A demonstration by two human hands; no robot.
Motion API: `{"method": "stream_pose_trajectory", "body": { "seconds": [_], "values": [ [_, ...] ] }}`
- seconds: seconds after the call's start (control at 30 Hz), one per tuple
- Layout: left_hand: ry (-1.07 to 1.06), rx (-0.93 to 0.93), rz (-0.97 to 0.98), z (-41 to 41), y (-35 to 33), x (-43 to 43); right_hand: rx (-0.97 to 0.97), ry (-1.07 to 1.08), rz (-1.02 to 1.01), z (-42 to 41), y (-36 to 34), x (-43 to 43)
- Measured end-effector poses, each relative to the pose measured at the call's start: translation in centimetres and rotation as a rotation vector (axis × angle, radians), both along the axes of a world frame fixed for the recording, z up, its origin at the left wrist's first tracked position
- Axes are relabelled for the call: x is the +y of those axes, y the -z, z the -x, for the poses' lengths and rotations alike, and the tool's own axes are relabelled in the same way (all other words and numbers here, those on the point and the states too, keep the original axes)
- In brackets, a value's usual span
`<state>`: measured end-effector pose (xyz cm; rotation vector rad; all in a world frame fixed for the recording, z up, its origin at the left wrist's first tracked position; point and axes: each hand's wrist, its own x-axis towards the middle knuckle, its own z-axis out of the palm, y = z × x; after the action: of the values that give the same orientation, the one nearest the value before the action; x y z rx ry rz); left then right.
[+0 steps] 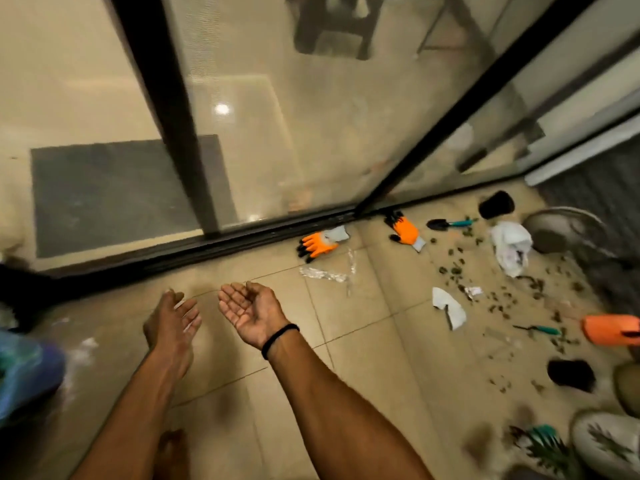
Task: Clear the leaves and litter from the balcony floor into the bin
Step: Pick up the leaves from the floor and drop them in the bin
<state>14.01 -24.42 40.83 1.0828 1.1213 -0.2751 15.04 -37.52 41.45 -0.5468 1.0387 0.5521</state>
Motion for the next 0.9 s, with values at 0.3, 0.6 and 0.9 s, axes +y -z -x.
{"method": "stream_pose_trajectory", "body": {
  "seconds": [0.3, 0.6, 0.9],
  "values": [
    [0.335, -0.033, -0.061, 0.4, -1.6, -23.6, 0.022, 0.292, 0.044, 3.3, -1.3, -22.6],
    [0.594, -0.013, -0.084, 3.5, -2.7, -46.8, 0.043, 0.556, 0.055, 10.6, -1.8, -44.3],
    [0.841, -0.068, -0.085, 6.3, -1.8, -63.7, 0.043, 0.773, 0.051, 16.3, -1.6, -59.7]
  ]
}}
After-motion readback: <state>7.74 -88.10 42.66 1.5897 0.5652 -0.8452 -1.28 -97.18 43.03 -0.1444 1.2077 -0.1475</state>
